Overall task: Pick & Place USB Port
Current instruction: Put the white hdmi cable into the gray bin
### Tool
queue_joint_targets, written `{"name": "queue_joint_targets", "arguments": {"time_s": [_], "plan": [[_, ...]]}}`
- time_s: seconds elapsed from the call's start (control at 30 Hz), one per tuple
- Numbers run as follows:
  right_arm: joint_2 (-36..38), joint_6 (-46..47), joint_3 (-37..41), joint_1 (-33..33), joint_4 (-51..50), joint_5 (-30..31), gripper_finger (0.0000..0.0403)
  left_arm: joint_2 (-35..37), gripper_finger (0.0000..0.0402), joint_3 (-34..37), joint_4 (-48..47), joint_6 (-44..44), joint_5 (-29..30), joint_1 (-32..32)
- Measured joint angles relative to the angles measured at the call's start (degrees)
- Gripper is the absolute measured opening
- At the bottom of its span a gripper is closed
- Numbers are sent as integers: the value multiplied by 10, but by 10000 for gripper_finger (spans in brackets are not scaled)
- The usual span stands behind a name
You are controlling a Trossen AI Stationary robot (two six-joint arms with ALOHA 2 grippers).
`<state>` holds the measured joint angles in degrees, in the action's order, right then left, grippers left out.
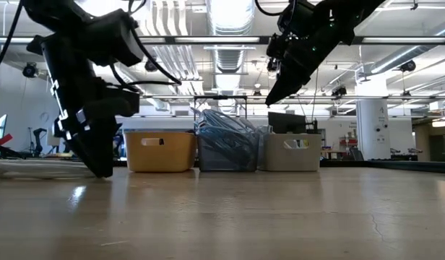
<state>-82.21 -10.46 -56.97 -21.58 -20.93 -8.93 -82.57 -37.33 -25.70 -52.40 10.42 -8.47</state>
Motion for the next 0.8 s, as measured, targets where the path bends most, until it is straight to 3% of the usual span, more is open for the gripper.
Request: {"name": "queue_joint_targets", "arguments": {"time_s": [0.43, 0.8], "plan": [[0, 0, 0, 0, 0, 0, 171, 3, 174, 3, 7, -28, -3, -1], [0, -1, 0, 0, 0, 0, 171, 7, 174, -82, -133, -32, -6, -4]]}}
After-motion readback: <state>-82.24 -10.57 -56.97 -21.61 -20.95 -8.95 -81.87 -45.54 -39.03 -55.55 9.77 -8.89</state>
